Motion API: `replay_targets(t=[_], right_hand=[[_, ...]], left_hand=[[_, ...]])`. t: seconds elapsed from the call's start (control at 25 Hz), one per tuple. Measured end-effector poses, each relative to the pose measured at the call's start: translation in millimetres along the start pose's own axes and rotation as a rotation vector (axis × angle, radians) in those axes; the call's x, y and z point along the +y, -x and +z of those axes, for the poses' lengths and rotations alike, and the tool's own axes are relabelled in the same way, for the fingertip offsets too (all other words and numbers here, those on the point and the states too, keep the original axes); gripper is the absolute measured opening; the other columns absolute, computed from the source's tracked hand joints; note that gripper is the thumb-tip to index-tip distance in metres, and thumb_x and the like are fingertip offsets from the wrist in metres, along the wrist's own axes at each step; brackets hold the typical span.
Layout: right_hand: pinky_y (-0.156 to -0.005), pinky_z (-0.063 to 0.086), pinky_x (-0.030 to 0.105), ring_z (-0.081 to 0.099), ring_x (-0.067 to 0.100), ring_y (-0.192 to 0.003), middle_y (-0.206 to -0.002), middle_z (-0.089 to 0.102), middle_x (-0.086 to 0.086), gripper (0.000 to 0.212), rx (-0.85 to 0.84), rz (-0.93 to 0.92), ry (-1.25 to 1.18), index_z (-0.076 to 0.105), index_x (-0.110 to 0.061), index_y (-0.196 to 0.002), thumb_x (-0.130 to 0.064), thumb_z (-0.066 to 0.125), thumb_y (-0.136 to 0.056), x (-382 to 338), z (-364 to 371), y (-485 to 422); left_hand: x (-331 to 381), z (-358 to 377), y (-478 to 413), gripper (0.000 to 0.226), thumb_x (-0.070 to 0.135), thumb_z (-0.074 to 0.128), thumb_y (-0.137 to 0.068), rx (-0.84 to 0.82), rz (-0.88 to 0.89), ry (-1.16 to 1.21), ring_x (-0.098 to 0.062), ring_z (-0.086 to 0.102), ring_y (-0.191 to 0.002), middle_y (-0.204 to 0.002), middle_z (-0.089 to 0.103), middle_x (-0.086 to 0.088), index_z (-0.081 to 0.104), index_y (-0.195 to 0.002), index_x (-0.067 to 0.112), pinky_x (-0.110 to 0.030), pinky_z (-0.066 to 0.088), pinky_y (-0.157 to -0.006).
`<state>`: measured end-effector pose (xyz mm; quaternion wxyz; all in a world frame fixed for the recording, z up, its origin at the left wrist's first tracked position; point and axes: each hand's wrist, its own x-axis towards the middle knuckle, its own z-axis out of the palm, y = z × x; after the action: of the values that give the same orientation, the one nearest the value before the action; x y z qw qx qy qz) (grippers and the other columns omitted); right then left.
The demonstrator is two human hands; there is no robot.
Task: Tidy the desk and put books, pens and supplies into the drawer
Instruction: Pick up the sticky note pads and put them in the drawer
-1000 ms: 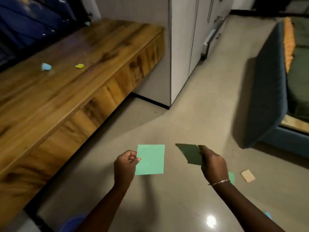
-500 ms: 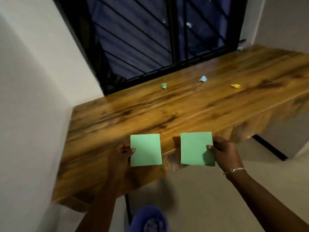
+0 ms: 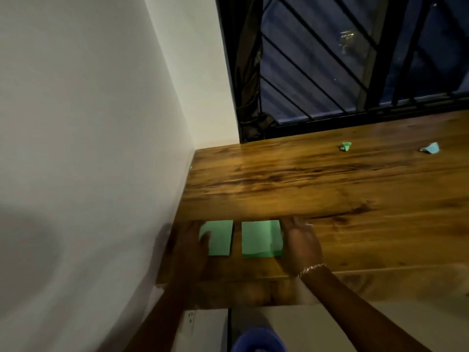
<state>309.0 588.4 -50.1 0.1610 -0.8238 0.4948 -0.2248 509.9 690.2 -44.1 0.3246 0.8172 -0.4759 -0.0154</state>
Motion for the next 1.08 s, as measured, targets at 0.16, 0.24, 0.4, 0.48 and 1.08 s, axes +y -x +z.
replay_targets(t=[0.16, 0.24, 0.4, 0.48, 1.08], right_hand=[[-0.081, 0.056, 0.040, 0.068, 0.024, -0.100, -0.111, 0.069, 0.008, 0.057, -0.177, -0.335, 0.266, 0.071, -0.018, -0.103, -0.062, 0.041, -0.084, -12, 34, 32], [-0.094, 0.049, 0.045, 0.064, 0.025, -0.108, -0.119, 0.066, 0.009, 0.085, -0.341, -0.328, 0.331, 0.068, -0.018, -0.111, -0.068, 0.004, -0.085, -17, 52, 35], [-0.096, 0.028, 0.046, 0.061, 0.029, -0.112, -0.123, 0.063, 0.013, 0.096, -0.486, -0.335, 0.347, 0.064, -0.014, -0.116, -0.074, -0.002, -0.080, -37, 73, 36], [-0.104, 0.033, 0.051, 0.059, 0.031, -0.114, -0.125, 0.060, 0.015, 0.096, -0.444, -0.302, 0.362, 0.063, -0.013, -0.118, -0.078, 0.005, -0.077, -54, 70, 36], [-0.093, 0.045, 0.054, 0.056, 0.030, -0.119, -0.127, 0.060, 0.013, 0.089, -0.293, -0.432, 0.337, 0.061, -0.014, -0.120, -0.077, 0.047, -0.059, -67, 67, 43]], left_hand=[[-8, 30, 34, 0.071, 0.053, 0.013, -0.097, -0.267, 0.194, -0.262, -0.032, 0.065, -0.103, -0.112, 0.069, -0.012, 0.068, -0.110, 0.009, -0.043, 0.052, -0.082], [-18, 28, 37, 0.075, 0.051, 0.006, -0.098, -0.292, 0.168, -0.324, -0.028, 0.068, -0.097, -0.107, 0.071, -0.009, 0.069, -0.107, 0.010, -0.039, 0.054, -0.076], [-34, 11, 41, 0.078, 0.054, 0.003, -0.096, -0.311, 0.129, -0.343, -0.028, 0.058, -0.113, -0.121, 0.064, -0.012, 0.061, -0.119, 0.007, -0.042, 0.048, -0.088], [-44, 7, 41, 0.075, 0.050, 0.006, -0.098, -0.294, 0.128, -0.359, -0.030, 0.064, -0.106, -0.115, 0.067, -0.013, 0.064, -0.115, 0.007, -0.042, 0.051, -0.081], [-42, 13, 45, 0.063, 0.053, 0.010, -0.097, -0.138, 0.271, -0.300, -0.020, 0.016, -0.141, -0.138, 0.044, -0.018, 0.036, -0.134, 0.010, -0.038, 0.017, -0.111]])
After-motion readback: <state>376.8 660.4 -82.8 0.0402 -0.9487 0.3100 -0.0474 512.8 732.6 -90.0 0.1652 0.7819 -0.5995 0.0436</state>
